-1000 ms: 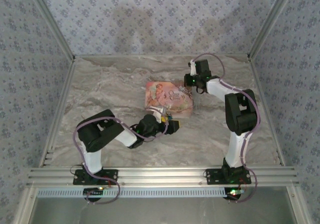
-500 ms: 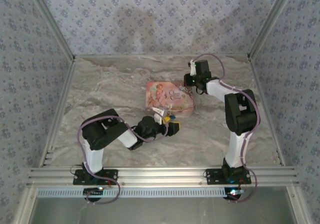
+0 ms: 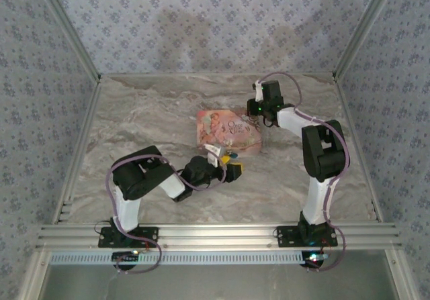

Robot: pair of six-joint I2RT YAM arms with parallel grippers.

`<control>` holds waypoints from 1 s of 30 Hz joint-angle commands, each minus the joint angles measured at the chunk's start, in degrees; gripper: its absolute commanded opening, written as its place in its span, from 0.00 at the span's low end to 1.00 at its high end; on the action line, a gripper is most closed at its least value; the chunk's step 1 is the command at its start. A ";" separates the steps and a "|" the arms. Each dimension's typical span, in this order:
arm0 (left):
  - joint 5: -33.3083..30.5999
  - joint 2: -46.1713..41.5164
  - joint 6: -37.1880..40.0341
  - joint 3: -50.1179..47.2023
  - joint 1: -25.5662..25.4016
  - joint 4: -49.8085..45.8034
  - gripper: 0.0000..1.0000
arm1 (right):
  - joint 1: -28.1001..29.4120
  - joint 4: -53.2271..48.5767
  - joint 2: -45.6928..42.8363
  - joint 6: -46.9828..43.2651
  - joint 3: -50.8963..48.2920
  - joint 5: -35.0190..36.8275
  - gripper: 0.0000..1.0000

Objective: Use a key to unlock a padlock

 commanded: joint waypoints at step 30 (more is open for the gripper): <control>8.10 0.70 -7.36 1.05 6.48 6.64 0.76 | 1.11 -3.12 -2.17 -0.79 -2.07 -1.53 0.00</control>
